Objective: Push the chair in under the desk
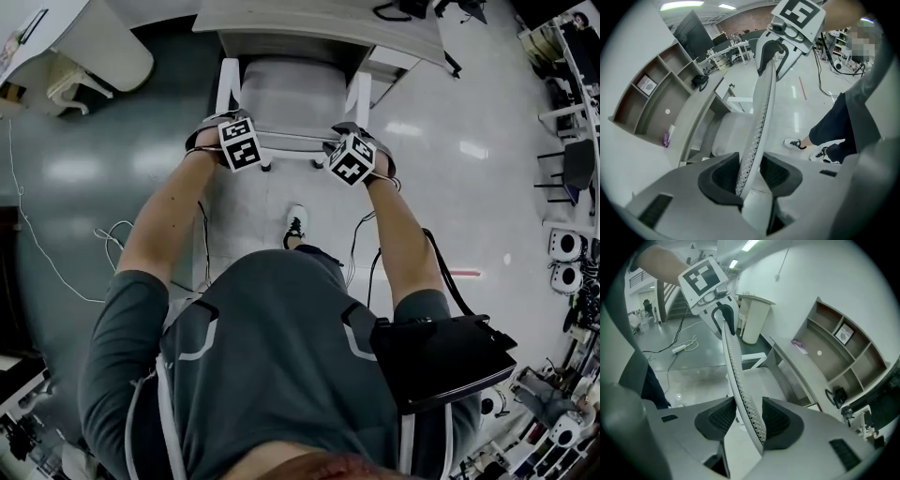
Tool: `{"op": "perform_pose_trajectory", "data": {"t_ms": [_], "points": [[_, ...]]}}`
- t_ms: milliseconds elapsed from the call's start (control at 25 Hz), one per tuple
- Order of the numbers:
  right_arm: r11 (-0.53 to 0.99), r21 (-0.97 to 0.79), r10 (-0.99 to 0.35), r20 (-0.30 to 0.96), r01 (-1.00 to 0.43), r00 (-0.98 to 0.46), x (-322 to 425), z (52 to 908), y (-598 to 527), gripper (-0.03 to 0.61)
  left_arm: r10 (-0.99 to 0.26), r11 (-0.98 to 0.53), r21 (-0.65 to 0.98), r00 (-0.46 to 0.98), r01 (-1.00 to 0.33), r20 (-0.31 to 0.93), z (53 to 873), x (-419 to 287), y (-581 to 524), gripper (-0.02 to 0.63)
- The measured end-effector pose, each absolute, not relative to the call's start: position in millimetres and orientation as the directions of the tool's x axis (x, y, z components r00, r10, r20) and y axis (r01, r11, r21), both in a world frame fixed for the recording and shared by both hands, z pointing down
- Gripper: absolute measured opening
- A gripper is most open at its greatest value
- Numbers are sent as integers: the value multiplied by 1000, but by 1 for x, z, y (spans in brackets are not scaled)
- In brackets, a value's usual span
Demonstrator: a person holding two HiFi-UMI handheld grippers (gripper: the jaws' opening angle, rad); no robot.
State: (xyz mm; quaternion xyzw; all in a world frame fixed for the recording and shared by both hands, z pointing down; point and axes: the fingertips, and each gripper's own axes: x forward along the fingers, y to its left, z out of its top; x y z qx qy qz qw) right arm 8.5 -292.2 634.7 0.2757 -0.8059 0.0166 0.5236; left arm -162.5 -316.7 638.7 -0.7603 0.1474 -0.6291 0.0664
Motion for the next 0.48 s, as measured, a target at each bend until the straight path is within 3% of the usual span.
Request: {"op": "perform_pose_trajectory", "data": {"t_ms": [320, 480], "points": [[850, 232, -406, 861, -474, -307, 7, 636, -328, 186, -356, -931, -337, 153, -139, 922, 641, -165, -356, 144], [851, 247, -417, 854, -462, -310, 5, 638, -350, 183, -314, -942, -295, 108, -161, 943, 644, -166, -378, 144]]}}
